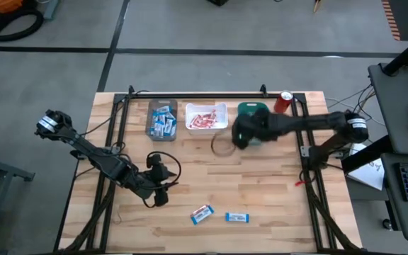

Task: Sort candy
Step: Put the transparent candy into the green bin, then put the orange candy into the white bin

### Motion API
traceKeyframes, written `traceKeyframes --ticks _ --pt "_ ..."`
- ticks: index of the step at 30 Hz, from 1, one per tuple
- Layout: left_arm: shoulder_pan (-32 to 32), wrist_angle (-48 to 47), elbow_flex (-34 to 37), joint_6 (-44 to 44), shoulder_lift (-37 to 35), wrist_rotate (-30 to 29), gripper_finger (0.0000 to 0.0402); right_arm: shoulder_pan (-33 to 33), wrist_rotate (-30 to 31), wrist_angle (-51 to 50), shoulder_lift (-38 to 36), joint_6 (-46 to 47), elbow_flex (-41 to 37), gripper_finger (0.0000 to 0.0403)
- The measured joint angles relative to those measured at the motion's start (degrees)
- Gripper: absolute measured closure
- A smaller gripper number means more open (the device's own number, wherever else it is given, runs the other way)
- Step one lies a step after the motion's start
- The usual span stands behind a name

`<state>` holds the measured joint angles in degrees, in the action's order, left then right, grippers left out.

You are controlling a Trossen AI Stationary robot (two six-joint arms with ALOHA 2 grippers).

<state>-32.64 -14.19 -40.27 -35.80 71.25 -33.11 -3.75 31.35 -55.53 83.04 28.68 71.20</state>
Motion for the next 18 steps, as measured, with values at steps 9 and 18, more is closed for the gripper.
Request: traceKeyframes --ticks 9,18 --pt "0.00 4.65 0.00 -0.76 3.46 -0.28 0.0267 -17.10 -9.72 1.93 2.10 -5.78 -4.15 0.0365" --pt "-0.14 9.27 0.00 -1.79 7.92 0.78 0.0267 -18.06 -12.34 3.15 0.69 -4.61 -7.81 0.0318"
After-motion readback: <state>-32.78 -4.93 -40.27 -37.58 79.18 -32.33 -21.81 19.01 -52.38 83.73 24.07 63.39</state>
